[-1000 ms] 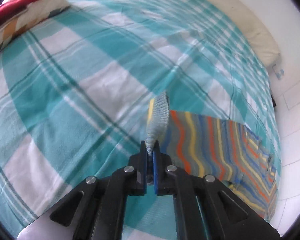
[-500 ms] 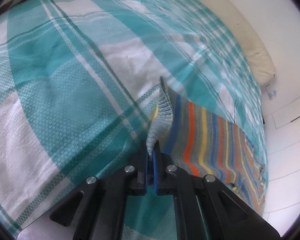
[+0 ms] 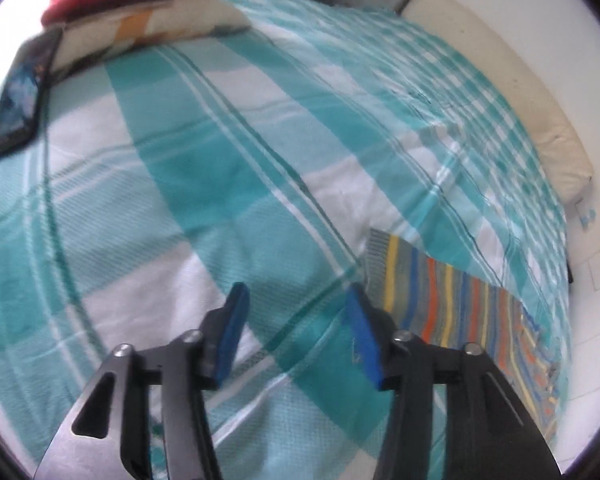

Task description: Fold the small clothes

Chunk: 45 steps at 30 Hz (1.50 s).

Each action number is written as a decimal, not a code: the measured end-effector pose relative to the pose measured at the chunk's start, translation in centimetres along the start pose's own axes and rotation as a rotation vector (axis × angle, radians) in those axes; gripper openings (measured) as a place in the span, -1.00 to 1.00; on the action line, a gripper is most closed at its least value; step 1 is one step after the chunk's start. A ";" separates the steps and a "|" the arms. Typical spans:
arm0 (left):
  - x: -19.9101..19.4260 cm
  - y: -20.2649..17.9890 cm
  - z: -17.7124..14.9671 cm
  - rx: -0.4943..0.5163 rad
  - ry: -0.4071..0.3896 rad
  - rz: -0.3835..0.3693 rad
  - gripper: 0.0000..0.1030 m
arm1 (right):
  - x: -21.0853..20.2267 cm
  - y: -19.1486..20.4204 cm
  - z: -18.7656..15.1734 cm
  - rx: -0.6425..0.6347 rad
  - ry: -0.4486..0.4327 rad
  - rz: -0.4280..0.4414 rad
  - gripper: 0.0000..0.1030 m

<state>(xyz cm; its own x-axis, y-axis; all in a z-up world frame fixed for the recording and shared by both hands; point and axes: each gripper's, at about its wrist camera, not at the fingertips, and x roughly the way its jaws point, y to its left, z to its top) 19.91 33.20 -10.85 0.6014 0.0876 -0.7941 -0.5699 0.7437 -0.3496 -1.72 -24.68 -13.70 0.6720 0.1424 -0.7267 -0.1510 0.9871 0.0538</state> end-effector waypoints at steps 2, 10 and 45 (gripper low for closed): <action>-2.2 -1.3 -0.6 0.073 -0.036 -0.019 0.41 | -1.4 -1.2 0.7 0.025 -0.047 -0.030 0.57; -4.6 -8.2 -9.5 0.436 0.105 -0.192 0.79 | -1.3 -8.0 5.5 0.127 -0.099 -0.200 0.62; 0.7 -9.4 -15.5 0.648 0.234 -0.036 0.99 | 5.8 -12.6 3.3 0.212 0.015 -0.267 0.98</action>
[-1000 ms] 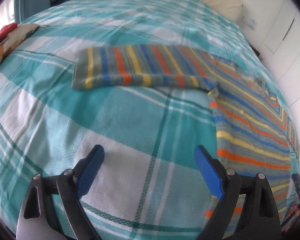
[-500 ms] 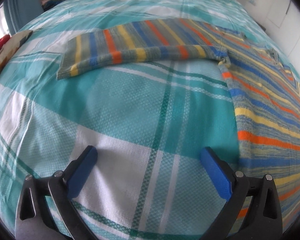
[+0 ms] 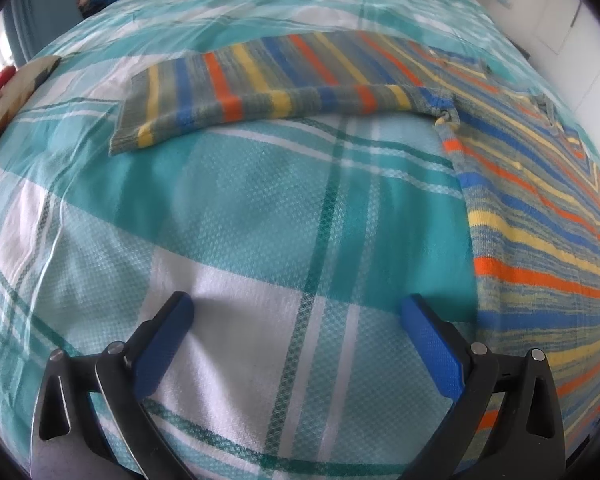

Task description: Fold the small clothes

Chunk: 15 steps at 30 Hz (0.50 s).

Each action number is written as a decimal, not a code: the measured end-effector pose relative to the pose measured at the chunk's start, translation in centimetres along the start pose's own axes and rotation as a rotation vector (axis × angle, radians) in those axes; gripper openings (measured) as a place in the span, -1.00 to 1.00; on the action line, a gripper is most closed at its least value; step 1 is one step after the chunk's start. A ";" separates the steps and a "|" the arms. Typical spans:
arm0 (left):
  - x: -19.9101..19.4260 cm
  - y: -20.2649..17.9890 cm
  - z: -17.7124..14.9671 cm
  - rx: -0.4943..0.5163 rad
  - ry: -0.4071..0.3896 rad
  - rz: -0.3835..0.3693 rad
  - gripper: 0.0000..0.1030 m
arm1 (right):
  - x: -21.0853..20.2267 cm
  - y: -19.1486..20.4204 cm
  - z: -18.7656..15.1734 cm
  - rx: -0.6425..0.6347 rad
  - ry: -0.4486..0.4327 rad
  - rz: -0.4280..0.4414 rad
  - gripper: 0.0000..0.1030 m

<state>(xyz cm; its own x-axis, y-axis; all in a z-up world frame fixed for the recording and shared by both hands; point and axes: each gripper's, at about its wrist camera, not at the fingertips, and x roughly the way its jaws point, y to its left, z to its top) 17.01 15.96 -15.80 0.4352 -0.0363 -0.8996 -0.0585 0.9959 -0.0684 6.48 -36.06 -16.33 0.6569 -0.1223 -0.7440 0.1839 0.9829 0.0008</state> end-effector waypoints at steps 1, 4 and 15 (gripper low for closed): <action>0.0 0.1 0.0 0.004 0.002 -0.001 0.99 | 0.0 0.0 0.0 -0.001 0.000 0.000 0.98; 0.0 -0.2 0.0 0.020 0.004 0.008 0.99 | 0.1 0.0 0.0 -0.001 0.000 -0.001 0.98; 0.3 -0.9 0.1 0.057 0.012 0.031 0.99 | 0.1 0.0 0.0 -0.002 0.001 -0.002 0.99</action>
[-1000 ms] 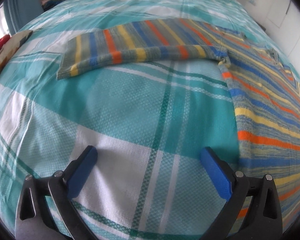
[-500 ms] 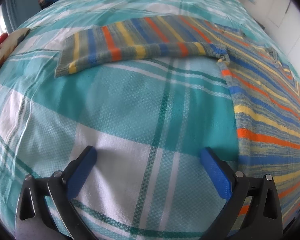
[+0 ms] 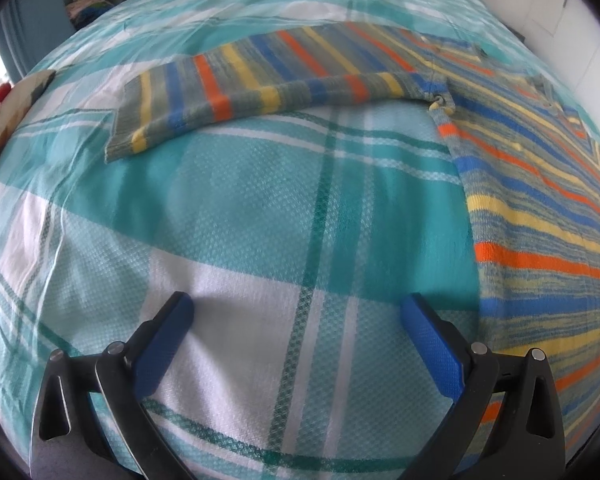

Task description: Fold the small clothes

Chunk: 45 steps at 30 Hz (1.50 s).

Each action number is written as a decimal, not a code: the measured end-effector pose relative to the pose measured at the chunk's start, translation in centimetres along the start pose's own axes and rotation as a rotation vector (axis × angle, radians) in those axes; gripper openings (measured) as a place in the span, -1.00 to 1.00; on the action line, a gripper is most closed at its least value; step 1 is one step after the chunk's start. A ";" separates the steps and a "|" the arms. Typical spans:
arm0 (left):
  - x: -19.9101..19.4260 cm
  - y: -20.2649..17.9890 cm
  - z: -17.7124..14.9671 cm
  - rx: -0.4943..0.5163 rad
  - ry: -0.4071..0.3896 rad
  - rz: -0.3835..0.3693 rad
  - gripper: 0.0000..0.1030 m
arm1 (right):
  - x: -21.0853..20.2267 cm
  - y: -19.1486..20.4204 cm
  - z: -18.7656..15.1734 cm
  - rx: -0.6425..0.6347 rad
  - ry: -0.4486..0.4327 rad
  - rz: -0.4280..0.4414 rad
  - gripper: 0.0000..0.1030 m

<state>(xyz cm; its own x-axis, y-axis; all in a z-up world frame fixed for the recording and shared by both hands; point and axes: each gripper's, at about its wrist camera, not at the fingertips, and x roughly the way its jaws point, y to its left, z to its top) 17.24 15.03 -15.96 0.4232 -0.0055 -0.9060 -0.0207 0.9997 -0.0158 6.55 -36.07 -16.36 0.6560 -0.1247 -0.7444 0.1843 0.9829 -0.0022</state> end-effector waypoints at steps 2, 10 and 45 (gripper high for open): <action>0.0 0.0 0.0 0.002 0.001 -0.001 0.99 | 0.1 0.0 0.0 -0.001 0.000 -0.002 0.99; -0.3 0.4 -0.2 -0.002 0.000 -0.012 0.99 | 0.1 0.0 0.0 -0.001 0.000 -0.001 0.99; -0.3 0.1 -0.3 0.003 -0.010 -0.003 0.99 | 0.1 0.0 0.0 -0.004 -0.002 -0.006 0.99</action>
